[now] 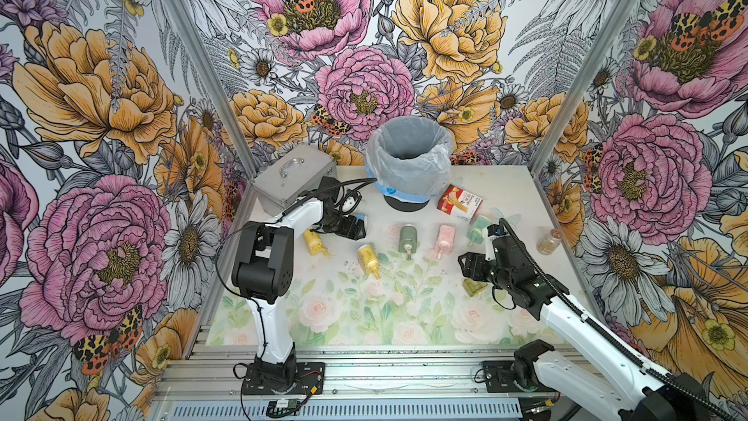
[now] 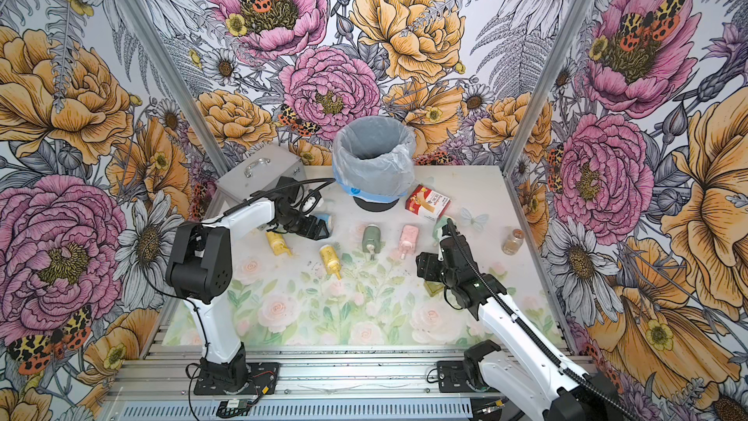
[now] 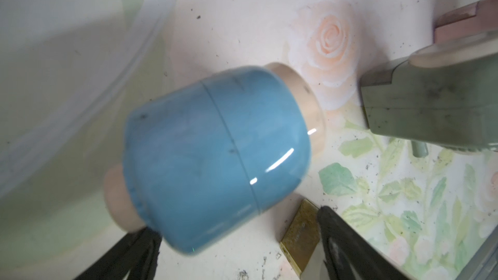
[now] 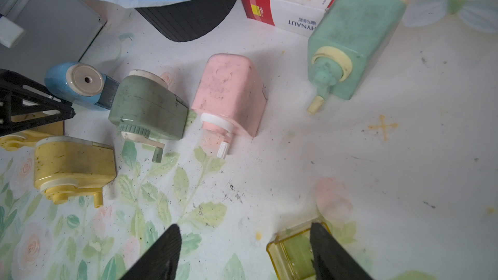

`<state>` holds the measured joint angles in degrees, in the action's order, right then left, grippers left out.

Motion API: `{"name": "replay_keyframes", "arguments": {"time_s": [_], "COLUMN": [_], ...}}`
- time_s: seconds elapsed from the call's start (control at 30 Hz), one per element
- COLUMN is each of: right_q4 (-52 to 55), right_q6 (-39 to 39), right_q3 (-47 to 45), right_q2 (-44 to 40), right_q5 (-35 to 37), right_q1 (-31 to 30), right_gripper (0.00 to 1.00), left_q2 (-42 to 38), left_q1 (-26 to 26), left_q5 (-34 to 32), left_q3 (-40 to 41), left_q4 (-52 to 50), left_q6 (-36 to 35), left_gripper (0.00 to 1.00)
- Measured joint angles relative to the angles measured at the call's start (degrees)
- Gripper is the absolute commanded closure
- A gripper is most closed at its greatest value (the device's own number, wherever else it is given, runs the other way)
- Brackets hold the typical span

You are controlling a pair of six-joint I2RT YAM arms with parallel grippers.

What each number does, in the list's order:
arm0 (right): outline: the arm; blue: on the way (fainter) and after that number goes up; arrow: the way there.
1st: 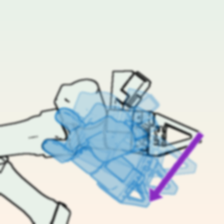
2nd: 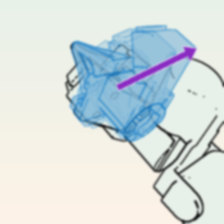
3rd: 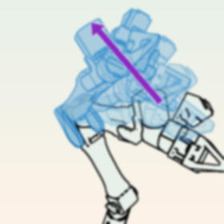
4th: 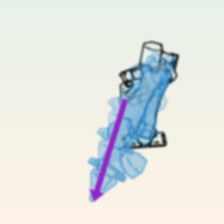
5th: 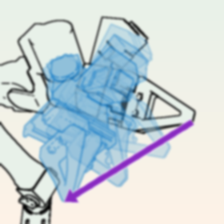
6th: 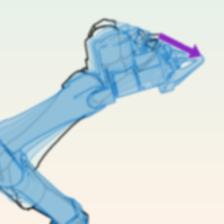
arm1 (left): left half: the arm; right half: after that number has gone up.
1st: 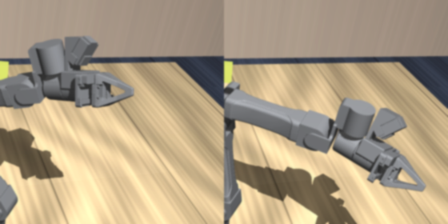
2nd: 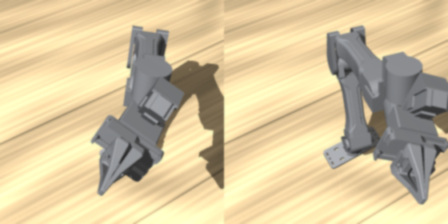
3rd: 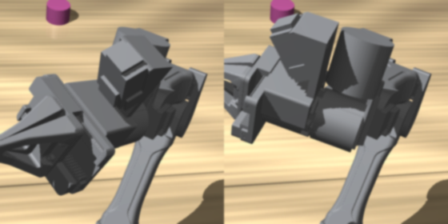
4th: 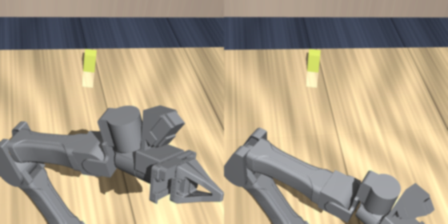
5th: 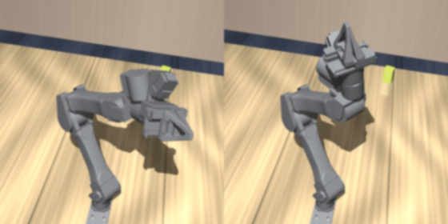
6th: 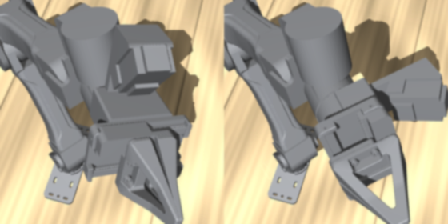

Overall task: Take out the pencil sharpener tray and clean the shavings
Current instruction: Pick up the pencil sharpener from the center of the board.

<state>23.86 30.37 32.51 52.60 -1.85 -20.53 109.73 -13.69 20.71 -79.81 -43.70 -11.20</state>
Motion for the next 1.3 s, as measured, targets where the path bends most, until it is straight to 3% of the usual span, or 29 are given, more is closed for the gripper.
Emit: {"name": "replay_keyframes", "arguments": {"time_s": [0.37,0.5,0.9,1.3], "right_q4": [-0.5,-0.5,-0.5,-0.6], "right_q6": [0.0,0.0,0.0,0.2], "right_q3": [0.0,-0.1,-0.1,-0.1], "right_q2": [0.0,0.0,0.6,2.7], "right_q5": [-0.5,-0.6,-0.6,-0.6], "right_q1": [0.0,0.2,0.3,0.4], "right_gripper": [0.24,0.24,0.24,0.24], "left_q2": [-7.8,-8.9,-8.3,-0.4], "left_q1": [-1.3,-0.2,1.2,3.6], "left_q5": [-0.1,-1.8,0.1,6.0], "left_q3": [3.7,3.3,-0.6,-3.5], "left_q4": [-0.5,-0.5,1.1,1.9], "left_q6": [1.9,1.4,-12.1,-24.7], "left_gripper": [0.09,0.01,0.01,0.01]}}
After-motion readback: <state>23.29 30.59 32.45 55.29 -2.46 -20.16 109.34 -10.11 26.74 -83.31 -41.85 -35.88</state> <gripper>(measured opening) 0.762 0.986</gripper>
